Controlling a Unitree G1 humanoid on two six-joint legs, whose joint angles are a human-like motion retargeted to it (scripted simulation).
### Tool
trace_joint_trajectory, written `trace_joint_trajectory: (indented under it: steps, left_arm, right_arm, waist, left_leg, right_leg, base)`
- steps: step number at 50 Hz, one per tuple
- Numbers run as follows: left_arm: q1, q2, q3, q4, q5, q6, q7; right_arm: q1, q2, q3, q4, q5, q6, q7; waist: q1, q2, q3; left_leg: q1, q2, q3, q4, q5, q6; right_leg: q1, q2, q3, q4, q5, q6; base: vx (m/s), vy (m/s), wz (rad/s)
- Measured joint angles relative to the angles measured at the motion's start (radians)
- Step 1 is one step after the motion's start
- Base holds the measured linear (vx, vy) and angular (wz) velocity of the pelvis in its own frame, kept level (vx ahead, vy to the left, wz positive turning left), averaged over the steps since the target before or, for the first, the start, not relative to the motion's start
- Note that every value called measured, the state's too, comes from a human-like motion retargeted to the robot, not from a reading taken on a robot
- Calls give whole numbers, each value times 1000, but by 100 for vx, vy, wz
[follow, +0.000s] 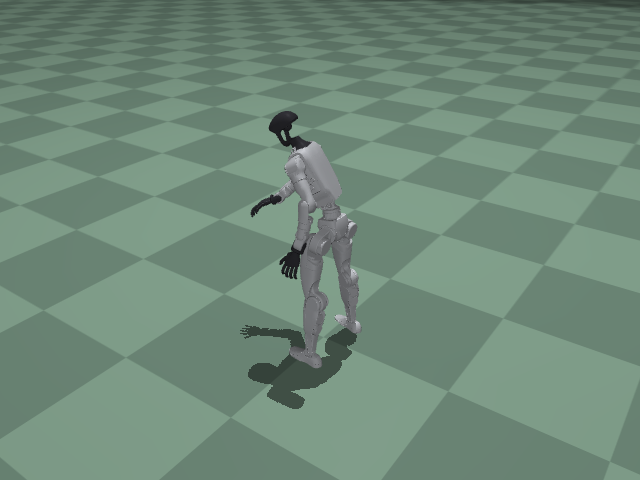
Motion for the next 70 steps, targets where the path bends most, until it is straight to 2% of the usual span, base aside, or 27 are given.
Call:
trace_joint_trajectory:
  steps: [3, 5, 7, 8, 9, 13, 18, 20, 25, 27, 32, 35, 39, 43, 47, 50, 54, 58, 61, 65, 70]
  left_arm:
    - [-12, 23, -37, -73, -61, -15, -2]
    - [3, 50, -66, -126, -108, -28, -13]
    - [28, 74, -87, -168, -124, -42, -35]
    - [51, 67, -80, -179, -45, -58, -68]
    - [67, 74, -82, -191, -34, -64, -80]
    - [105, 108, -103, -221, -117, -69, -79]
    - [118, 115, -118, -218, -184, -73, -74]
    - [112, 99, -141, -213, -185, -86, -86]
    - [89, 75, -175, -224, -251, -92, -102]
    - [95, 69, -189, -229, -283, -98, -101]
    - [113, 77, -212, -251, -343, -100, -78]
    - [120, 68, -207, -263, -361, -108, -64]
    - [122, 50, -197, -261, -355, -107, -58]
    - [124, 33, -167, -218, -331, -95, -81]
    - [135, 12, -146, -121, -249, -86, -110]
    - [138, -3, -121, -37, -167, -72, -112]
    - [144, -12, -56, 50, -66, -46, -103]
    - [137, -7, 22, 99, -21, -17, -102]
    - [160, 7, 91, 125, 25, 2, -108]
    - [164, 49, 71, 118, -77, 53, -53]
    - [166, 69, 90, 135, -31, 77, -34]
  right_arm:
    - [-160, -40, 59, 108, -21, 33, -59]
    - [-263, -59, 110, 181, -32, 55, -94]
    - [-363, -67, 161, 257, -42, 78, -119]
    - [-410, -74, 174, 286, -42, 89, -121]
    - [-456, -67, 187, 329, -53, 101, -126]
    - [-639, -38, 281, 483, -88, 126, -145]
    - [-840, -16, 399, 566, -130, 112, -92]
    - [-914, -46, 509, 534, -73, 82, -80]
    - [-1034, -55, 558, 549, -87, 75, -17]
    - [-1038, -59, 567, 563, -113, 81, -12]
    - [-998, -65, 500, 645, -276, 153, -42]
    - [-983, -89, 506, 666, -302, 201, -127]
    - [-957, -108, 489, 673, -302, 228, -181]
    - [-900, -93, 483, 615, -289, 212, -207]
    - [-801, -79, 530, 442, -230, 153, -249]
    - [-701, -75, 500, 275, -194, 120, -263]
    - [-521, -100, 376, -13, -133, 72, -233]
    - [-328, -144, 221, -312, -21, 2, -137]
    - [-135, -166, 76, -541, 87, -69, -44]
    - [31, -187, -3, -792, 310, -101, 62]
    - [266, -203, -140, -1075, 576, -145, 201]
  waist:
    - [-16, 28, 101]
    - [-33, 41, 127]
    - [-45, 51, 127]
    - [-43, 57, 127]
    - [-42, 52, 127]
    - [-41, 32, 127]
    - [-40, 44, 127]
    - [-36, 90, 127]
    - [-16, 153, 127]
    - [-8, 181, 127]
    - [18, 230, 127]
    - [28, 239, 127]
    - [23, 197, 127]
    - [-2, 104, 127]
    - [-41, 44, 127]
    - [-67, 2, 127]
    - [-91, -34, 127]
    - [-104, -50, 127]
    - [-102, -69, 84]
    - [-116, -134, -19]
    - [-113, -154, -130]
  left_leg:
    - [-132, -1, -33, 0, 47, -13]
    - [-256, 1, -61, -1, 84, -25]
    - [-406, 5, -84, 24, 108, -53]
    - [-512, 7, -78, 113, 82, -95]
    - [-588, 3, -74, 145, 82, -109]
    - [-825, -22, -74, 170, 128, -109]
    - [-1108, -50, -104, 233, 161, -109]
    - [-1202, -65, -128, 254, 175, -109]
    - [-1390, -113, -159, 290, 192, -109]
    - [-1402, -131, -172, 267, 213, -109]
    - [-1402, -168, -205, 228, 244, -109]
    - [-1402, -173, -203, 220, 251, -109]
    - [-1402, -157, -180, 223, 249, -109]
    - [-1402, -121, -133, 271, 216, -109]
    - [-1309, -84, -101, 297, 189, -109]
    - [-1203, -67, -78, 307, 165, -109]
    - [-1023, -57, -64, 323, 116, -109]
    - [-835, -43, -80, 350, 57, -109]
    - [-696, -27, -78, 383, -3, -97]
    - [-449, -49, -49, 156, 63, -5]
    - [-237, -49, -22, 146, -7, 12]
  right_leg:
    - [-125, -4, -24, 25, 27, -1]
    - [-245, -6, -44, 48, 45, -7]
    - [-385, -7, -67, 87, 63, -3]
    - [-475, -9, -78, 146, 66, 26]
    - [-551, -15, -79, 179, 72, 35]
    - [-814, -47, -71, 263, 97, 35]
    - [-1096, -87, -88, 372, 109, 35]
    - [-1176, -105, -111, 405, 109, 35]
    - [-1360, -169, -126, 500, 90, 35]
    - [-1381, -195, -131, 524, 83, 35]
    - [-1382, -247, -153, 563, 60, 30]
    - [-1382, -252, -154, 562, 61, 31]
    - [-1382, -232, -142, 534, 77, 35]
    - [-1368, -180, -115, 479, 109, 35]
    - [-1248, -126, -107, 400, 141, 35]
    - [-1136, -102, -93, 361, 144, 35]
    - [-941, -89, -86, 332, 115, 35]
    - [-729, -76, -97, 323, 64, 35]
    - [-576, -60, -94, 317, 25, 35]
    - [-422, -73, -42, 218, 39, 28]
    - [-225, -73, -23, 207, -17, 31]
  base:
    - [-32, -5, 57]
    - [-31, -4, 68]
    - [-28, -5, 54]
    - [-24, -5, 27]
    - [-21, -1, 16]
    - [-16, 5, 35]
    - [-8, 4, 58]
    - [-4, 5, 77]
    - [3, 8, 97]
    - [7, 9, 113]
    - [8, 8, 77]
    - [1, 1, 12]
    - [0, -1, -34]
    - [-3, -3, -113]
    - [-4, -2, -122]
    - [1, -1, -68]
    - [7, -2, -34]
    - [12, -6, -14]
    - [18, -4, -26]
    - [19, 4, -26]
    - [24, 1, -30]
